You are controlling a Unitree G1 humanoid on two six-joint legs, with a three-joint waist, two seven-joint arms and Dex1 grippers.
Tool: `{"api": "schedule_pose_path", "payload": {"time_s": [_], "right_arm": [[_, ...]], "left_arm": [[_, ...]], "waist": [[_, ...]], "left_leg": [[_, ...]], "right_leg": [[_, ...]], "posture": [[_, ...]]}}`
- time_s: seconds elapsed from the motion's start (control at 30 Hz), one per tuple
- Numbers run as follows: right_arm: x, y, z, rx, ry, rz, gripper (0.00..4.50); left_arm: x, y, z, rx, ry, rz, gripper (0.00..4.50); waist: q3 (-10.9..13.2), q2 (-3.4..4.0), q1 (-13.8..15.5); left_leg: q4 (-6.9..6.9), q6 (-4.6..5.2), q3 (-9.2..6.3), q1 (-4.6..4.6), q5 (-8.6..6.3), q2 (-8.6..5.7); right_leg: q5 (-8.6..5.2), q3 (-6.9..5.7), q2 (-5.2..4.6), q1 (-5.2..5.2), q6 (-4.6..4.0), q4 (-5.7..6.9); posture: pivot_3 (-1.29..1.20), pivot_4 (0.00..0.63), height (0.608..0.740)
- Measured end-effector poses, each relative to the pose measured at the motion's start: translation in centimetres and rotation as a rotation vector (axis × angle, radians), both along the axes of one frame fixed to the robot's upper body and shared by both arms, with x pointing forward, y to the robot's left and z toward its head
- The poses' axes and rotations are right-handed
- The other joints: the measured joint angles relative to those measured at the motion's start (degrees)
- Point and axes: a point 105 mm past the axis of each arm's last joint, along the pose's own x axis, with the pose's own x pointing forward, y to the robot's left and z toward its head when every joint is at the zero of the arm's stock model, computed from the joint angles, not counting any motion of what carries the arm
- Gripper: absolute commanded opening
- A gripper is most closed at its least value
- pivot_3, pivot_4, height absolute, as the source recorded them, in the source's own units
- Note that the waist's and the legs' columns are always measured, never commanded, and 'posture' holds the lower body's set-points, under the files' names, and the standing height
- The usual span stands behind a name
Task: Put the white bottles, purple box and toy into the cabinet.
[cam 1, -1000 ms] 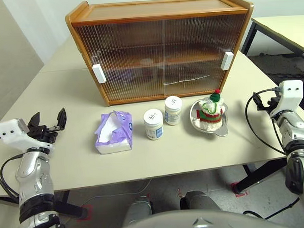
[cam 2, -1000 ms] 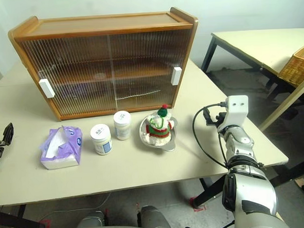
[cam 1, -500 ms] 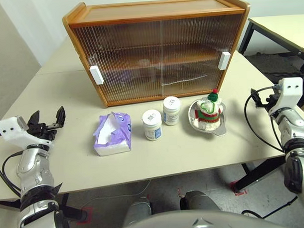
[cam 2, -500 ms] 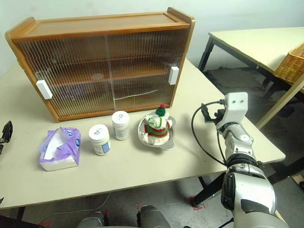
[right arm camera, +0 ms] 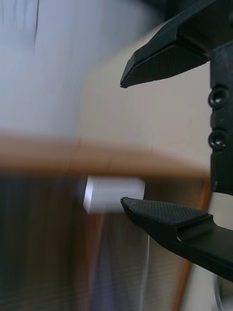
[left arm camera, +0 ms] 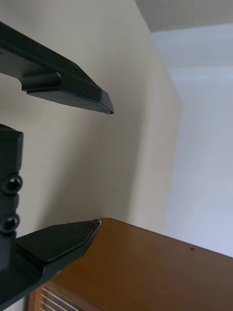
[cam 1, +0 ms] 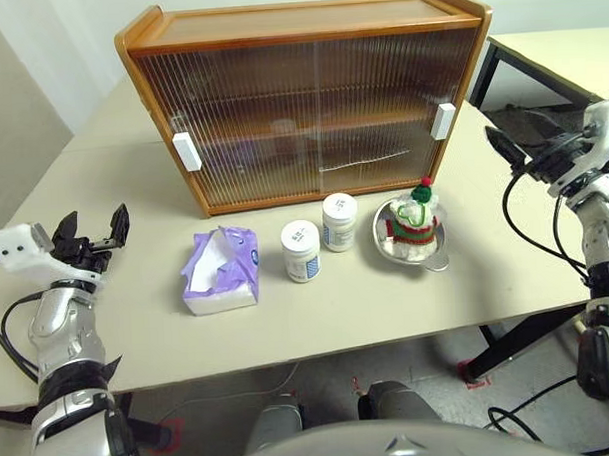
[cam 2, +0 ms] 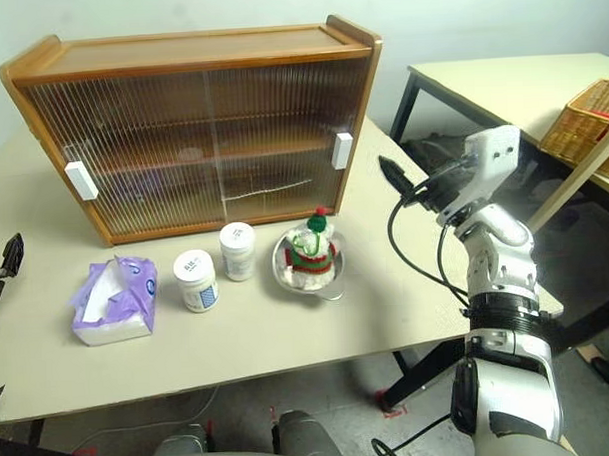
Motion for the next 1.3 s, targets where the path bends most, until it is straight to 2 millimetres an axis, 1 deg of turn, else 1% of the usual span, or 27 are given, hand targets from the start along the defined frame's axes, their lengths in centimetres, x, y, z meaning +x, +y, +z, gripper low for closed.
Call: {"api": "schedule_pose_path", "payload": {"time_s": [0.07, 0.27, 0.43, 0.53, 0.6, 0.7, 0.73, 0.83, 0.9, 0.93, 1.0, 1.03, 1.07, 1.17, 1.3], "right_arm": [[-0.7, 1.7, 0.5, -0.006, 0.017, 0.097, 4.5], [-2.8, 5.9, 1.8, 0.009, 0.057, 0.324, 4.5], [-5.7, 9.8, 0.5, -0.03, 0.194, 0.577, 4.5], [-6.7, 10.9, 0.0, -0.055, 0.237, 0.654, 4.5], [-6.8, 11.2, 0.0, -0.057, 0.242, 0.669, 4.5], [-6.9, 11.5, -0.2, -0.051, 0.246, 0.681, 4.5], [-6.9, 11.7, -0.4, -0.05, 0.251, 0.688, 4.5], [-6.8, 11.9, -0.6, -0.044, 0.259, 0.691, 4.5], [-6.6, 12.0, -0.5, -0.038, 0.255, 0.695, 4.5], [-6.6, 12.1, -0.4, -0.036, 0.25, 0.697, 4.5], [-6.5, 12.3, -0.1, -0.033, 0.238, 0.704, 4.5], [-6.5, 12.4, 0.0, -0.032, 0.235, 0.706, 4.5], [-6.4, 12.4, 0.0, -0.029, 0.232, 0.708, 4.5], [-6.3, 12.3, -0.2, -0.02, 0.233, 0.704, 4.5], [-6.3, 12.3, 0.0, -0.017, 0.216, 0.704, 4.5]], "left_arm": [[0.0, -0.1, -0.1, 0.001, 0.005, -0.007, 4.47], [-0.1, -0.3, 0.1, 0.009, -0.001, -0.01, 4.47], [-0.3, -1.1, 0.6, 0.026, 0.004, -0.046, 4.47], [-0.6, -1.5, 1.4, 0.021, 0.001, -0.075, 4.47], [-0.7, -2.0, 2.2, 0.024, -0.008, -0.098, 4.47], [-0.8, -2.8, 3.6, 0.018, -0.034, -0.135, 3.98], [-0.8, -3.0, 3.9, 0.009, -0.04, -0.147, 3.69], [-0.7, -4.2, 4.7, -0.021, -0.053, -0.195, 2.65], [-0.5, -5.1, 5.2, -0.023, -0.057, -0.226, 2.01], [-0.3, -5.5, 5.3, -0.019, -0.056, -0.243, 1.61], [0.0, -6.5, 5.4, -0.018, -0.047, -0.277, 0.81], [0.1, -6.9, 5.3, -0.022, -0.044, -0.288, 0.52], [0.2, -7.2, 5.2, -0.027, -0.04, -0.297, 0.12], [0.7, -8.1, 4.8, -0.038, -0.02, -0.33, 0.05], [1.4, -9.2, 5.2, -0.034, -0.026, -0.378, 0.05]], "waist": [[0.0, -0.04, -0.2], [0.0, -0.06, -0.5], [0.0, -0.1, -0.2], [0.0, -0.19, 0.0], [0.0, -0.21, 0.1], [0.0, -0.23, 0.4], [0.0, -0.22, 0.5], [0.0, -0.22, 0.9], [0.0, -0.22, 1.2], [0.0, -0.22, 1.4], [0.0, -0.22, 1.6], [0.0, -0.22, 1.7], [0.0, -0.22, 1.8], [0.0, -0.22, 2.0], [0.0, -0.22, 2.0]], "left_leg": [[0.08, -0.02, 0.1, -0.01, -0.01, -0.03], [0.16, -0.05, 0.32, -0.01, -0.03, -0.1], [0.18, -0.11, 0.42, 0.01, -0.05, -0.19], [0.19, -0.13, 0.65, 0.05, -0.06, -0.22], [0.21, -0.14, 0.76, 0.07, -0.06, -0.26], [0.22, -0.21, 0.84, 0.1, -0.11, -0.27], [0.22, -0.27, 0.84, 0.12, -0.14, -0.27], [0.22, -0.33, 0.83, 0.14, -0.18, -0.22], [0.22, -0.33, 0.82, 0.15, -0.18, -0.16], [0.22, -0.33, 0.83, 0.15, -0.18, -0.14], [0.22, -0.33, 0.83, 0.16, -0.18, -0.09], [0.22, -0.33, 0.83, 0.15, -0.18, -0.07], [0.22, -0.33, 0.83, 0.15, -0.18, -0.05], [0.22, -0.33, 0.8, 0.13, -0.18, 0.0], [0.21, -0.34, 0.78, 0.12, -0.2, 0.06]], "right_leg": [[0.0, 0.0, 0.05, 0.0, 0.0, 0.0], [-0.01, -0.01, 0.38, 0.04, -0.01, 0.0], [-0.04, -0.23, 0.59, 0.05, -0.04, 0.0], [-0.04, -0.19, 0.65, 0.05, -0.04, 0.0], [-0.04, -0.06, 0.66, 0.06, -0.04, -0.01], [-0.04, 0.04, 0.66, 0.05, -0.04, 0.0], [-0.04, 0.06, 0.66, 0.05, -0.04, 0.0], [-0.03, 0.08, 0.66, 0.04, -0.06, 0.01], [-0.03, 0.1, 0.66, 0.04, -0.07, 0.01], [-0.03, 0.1, 0.67, 0.03, -0.08, 0.01], [-0.02, 0.12, 0.67, 0.03, -0.09, 0.01], [-0.02, 0.13, 0.67, 0.03, -0.1, 0.01], [-0.03, 0.16, 0.67, 0.02, -0.11, 0.01], [-0.04, 0.44, 0.67, -0.01, -0.15, 0.01], [-0.05, 0.54, 0.72, -0.04, -0.2, 0.01]], "posture": [[-0.14, 0.0, 0.74], [-0.13, 0.0, 0.74], [-0.1, 0.0, 0.74], [-0.08, 0.0, 0.74], [-0.07, 0.0, 0.74], [-0.06, 0.0, 0.74], [-0.06, 0.0, 0.74], [-0.06, 0.0, 0.74], [-0.06, 0.0, 0.74], [-0.06, 0.0, 0.74], [-0.06, 0.0, 0.74], [-0.06, 0.0, 0.74], [-0.06, 0.0, 0.74], [-0.07, 0.0, 0.74], [-0.07, 0.0, 0.74]]}}
